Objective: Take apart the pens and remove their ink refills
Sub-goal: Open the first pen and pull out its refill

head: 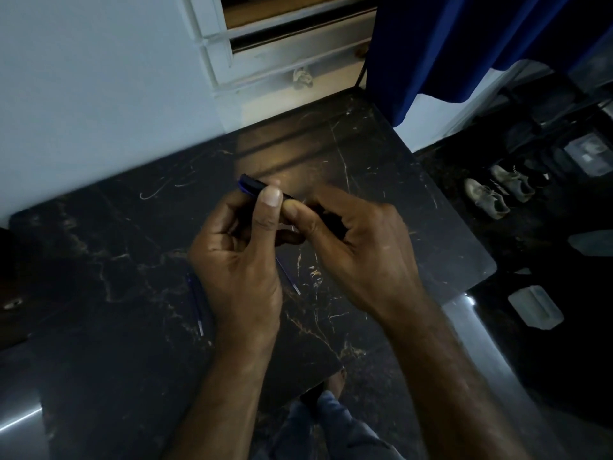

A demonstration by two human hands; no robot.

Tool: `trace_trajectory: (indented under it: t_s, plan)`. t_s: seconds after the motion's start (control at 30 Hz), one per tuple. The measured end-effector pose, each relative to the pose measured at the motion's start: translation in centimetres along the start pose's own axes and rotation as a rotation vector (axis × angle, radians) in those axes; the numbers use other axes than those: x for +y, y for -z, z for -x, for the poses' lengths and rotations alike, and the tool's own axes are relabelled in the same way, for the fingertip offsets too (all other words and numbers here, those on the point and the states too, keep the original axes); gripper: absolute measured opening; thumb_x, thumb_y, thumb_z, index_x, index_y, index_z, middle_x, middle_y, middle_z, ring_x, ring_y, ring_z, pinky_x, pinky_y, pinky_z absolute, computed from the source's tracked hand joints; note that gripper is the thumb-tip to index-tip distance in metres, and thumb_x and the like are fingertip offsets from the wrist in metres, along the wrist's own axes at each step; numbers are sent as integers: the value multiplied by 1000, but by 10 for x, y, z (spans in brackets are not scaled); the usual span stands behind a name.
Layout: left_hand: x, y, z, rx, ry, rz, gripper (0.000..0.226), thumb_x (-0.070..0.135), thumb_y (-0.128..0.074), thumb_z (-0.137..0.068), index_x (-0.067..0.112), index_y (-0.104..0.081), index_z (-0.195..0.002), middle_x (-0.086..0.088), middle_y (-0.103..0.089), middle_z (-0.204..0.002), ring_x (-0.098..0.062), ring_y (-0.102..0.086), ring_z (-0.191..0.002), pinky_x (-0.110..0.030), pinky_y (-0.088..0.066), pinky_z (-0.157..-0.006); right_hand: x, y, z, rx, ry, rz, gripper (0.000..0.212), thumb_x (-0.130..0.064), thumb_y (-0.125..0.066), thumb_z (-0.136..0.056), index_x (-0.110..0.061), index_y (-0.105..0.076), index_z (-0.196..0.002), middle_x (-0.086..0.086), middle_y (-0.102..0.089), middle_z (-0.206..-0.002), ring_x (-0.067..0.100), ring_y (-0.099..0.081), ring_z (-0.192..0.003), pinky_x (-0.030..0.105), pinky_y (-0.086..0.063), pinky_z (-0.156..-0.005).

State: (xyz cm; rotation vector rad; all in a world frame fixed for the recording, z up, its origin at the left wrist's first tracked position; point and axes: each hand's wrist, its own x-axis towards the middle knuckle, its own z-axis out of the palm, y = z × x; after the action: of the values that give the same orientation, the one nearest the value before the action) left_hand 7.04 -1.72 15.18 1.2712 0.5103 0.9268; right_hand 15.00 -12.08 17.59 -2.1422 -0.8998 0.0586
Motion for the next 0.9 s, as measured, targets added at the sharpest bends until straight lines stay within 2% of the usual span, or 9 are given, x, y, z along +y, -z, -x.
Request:
trace_trajectory:
  t_s: [0.1, 0.2, 0.33, 0.4, 0.47, 0.53, 0.63, 0.77, 0.9]
  plan:
    - [-8, 13, -10, 71, 115, 149, 10, 27, -74, -101, 24, -83, -103, 3, -82, -89, -12, -78, -77, -26, -63, -66, 9, 6, 1, -56, -10, -16, 52, -60, -49, -106, -17, -70, -83, -3, -57, -62, 12, -52, -53, 32, -41, -49]
    - [-40, 38, -21, 107, 322, 288, 8, 17, -77, -101, 21, -84, -100, 1, -83, -93, -11, -80, -83, -23, -63, -72, 18, 11, 9, -99, -65, -280, 46, -49, -50, -110, -14, -66, -85, 1, -53, -67, 13, -49, -56, 36, -40, -53]
    - [-109, 60, -4, -6, 413, -170, 19, -4, -77, -95, 12, -78, -106, 0, -85, -95, -11, -81, -89, -31, -67, -83, 27, 5, 20, -121, -166, -552, 38, -39, -49, -107, -12, -71, -91, -2, -47, -66, 8, -41, -56, 31, -33, -55]
    - [-139, 64, -2, -131, 383, -464, 20, 2, -83, -93, 17, -79, -105, 7, -83, -99, -1, -79, -94, -31, -65, -91, 29, 0, 22, -129, -209, -610, 38, -35, -48, -102, -9, -73, -90, -3, -45, -64, 7, -39, -54, 28, -32, -56]
    - [-159, 63, -6, -252, 339, -611, 21, 6, -84, -93, 20, -78, -108, 12, -81, -103, 5, -75, -97, -29, -62, -94, 32, -3, 24, -131, -229, -640, 39, -32, -46, -99, -5, -73, -90, -3, -45, -63, 8, -40, -54, 27, -33, -55]
    - [-173, 59, -11, -380, 301, -719, 25, 11, -82, -95, 23, -76, -117, 12, -79, -111, 1, -74, -103, -31, -63, -95, 33, -6, 26, -118, -235, -653, 43, -32, -46, -97, 3, -71, -89, -3, -47, -63, 8, -41, -55, 27, -35, -56]
    - [-191, 57, -13, -538, 51, -968, 32, 14, -87, -91, 21, -75, -119, 9, -73, -111, -17, -72, -105, -45, -62, -92, 35, -7, 30, -103, -224, -653, 42, -30, -47, -98, 3, -71, -89, -4, -49, -63, 7, -43, -56, 26, -36, -56]
    - [-208, 59, -18, -539, -106, -1178, 37, 23, -92, -85, 24, -76, -117, -2, -72, -108, -23, -71, -100, -44, -54, -93, 38, -6, 38, -103, -255, -662, 40, -31, -47, -98, -1, -73, -90, -8, -50, -63, 8, -43, -55, 29, -36, -55]
    - [-205, 61, -22, -607, -153, -1231, 34, 30, -88, -90, 23, -77, -121, 1, -75, -111, -22, -67, -112, -48, -45, -101, 43, -5, 44, -114, -303, -663, 42, -34, -48, -98, -2, -74, -90, -8, -50, -63, 10, -42, -55, 33, -34, -55]
